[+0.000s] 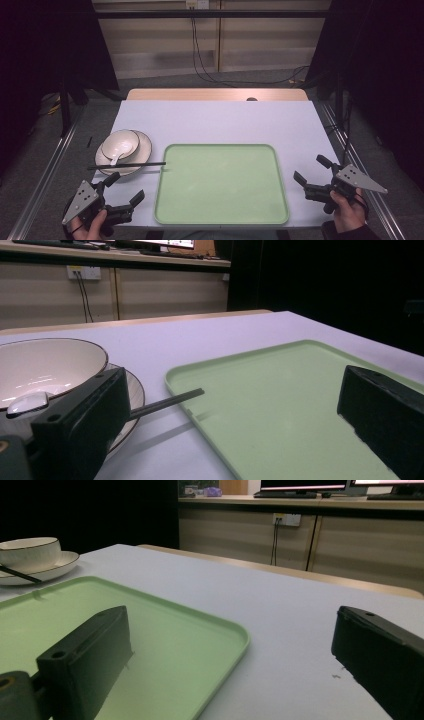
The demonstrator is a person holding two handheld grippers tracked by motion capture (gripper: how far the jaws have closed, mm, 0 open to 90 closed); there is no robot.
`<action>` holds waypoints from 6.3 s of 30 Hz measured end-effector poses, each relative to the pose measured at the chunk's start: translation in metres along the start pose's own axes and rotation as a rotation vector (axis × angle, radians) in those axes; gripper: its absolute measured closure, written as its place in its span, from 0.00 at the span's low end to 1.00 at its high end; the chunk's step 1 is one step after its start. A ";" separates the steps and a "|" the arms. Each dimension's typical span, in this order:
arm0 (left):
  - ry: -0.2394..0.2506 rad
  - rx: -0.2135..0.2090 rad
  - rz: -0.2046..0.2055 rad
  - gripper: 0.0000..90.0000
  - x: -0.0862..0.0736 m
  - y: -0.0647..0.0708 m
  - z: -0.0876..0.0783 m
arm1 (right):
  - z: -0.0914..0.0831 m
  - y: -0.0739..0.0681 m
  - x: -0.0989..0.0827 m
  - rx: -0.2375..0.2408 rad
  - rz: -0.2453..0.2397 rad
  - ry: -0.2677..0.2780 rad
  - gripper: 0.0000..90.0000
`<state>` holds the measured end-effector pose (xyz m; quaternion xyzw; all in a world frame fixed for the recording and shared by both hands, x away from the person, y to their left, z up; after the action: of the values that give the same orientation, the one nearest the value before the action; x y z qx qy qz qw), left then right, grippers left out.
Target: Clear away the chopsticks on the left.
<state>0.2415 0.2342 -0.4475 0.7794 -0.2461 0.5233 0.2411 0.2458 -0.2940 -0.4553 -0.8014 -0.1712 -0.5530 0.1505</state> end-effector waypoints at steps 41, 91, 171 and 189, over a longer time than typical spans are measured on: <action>-0.279 0.031 0.034 0.07 -0.006 -0.081 -0.026 | 0.007 -0.008 -0.001 0.049 -0.015 -0.022 0.02; -0.552 -0.111 0.401 0.87 -0.010 -0.143 0.024 | 0.011 -0.012 -0.002 0.076 -0.031 -0.042 0.03; -0.678 -0.258 0.491 0.95 -0.012 -0.131 0.043 | 0.014 -0.014 -0.007 0.094 -0.027 -0.077 0.03; -0.614 -0.235 0.329 0.96 0.000 -0.120 0.034 | 0.013 -0.014 -0.005 0.100 -0.026 -0.068 0.04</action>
<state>0.3420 0.3042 -0.4730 0.8172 -0.4873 0.2650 0.1565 0.2489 -0.2759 -0.4641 -0.8089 -0.2141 -0.5180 0.1775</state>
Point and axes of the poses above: each handheld gripper's, and its own axes: z roughly forward along the jaws, x roughly out of its top, y roughly to its right, the point moved 6 cm from there along z, roughly forward along the jaws, and after that the axes turned 9 degrees about -y, right-handed, at the moved point
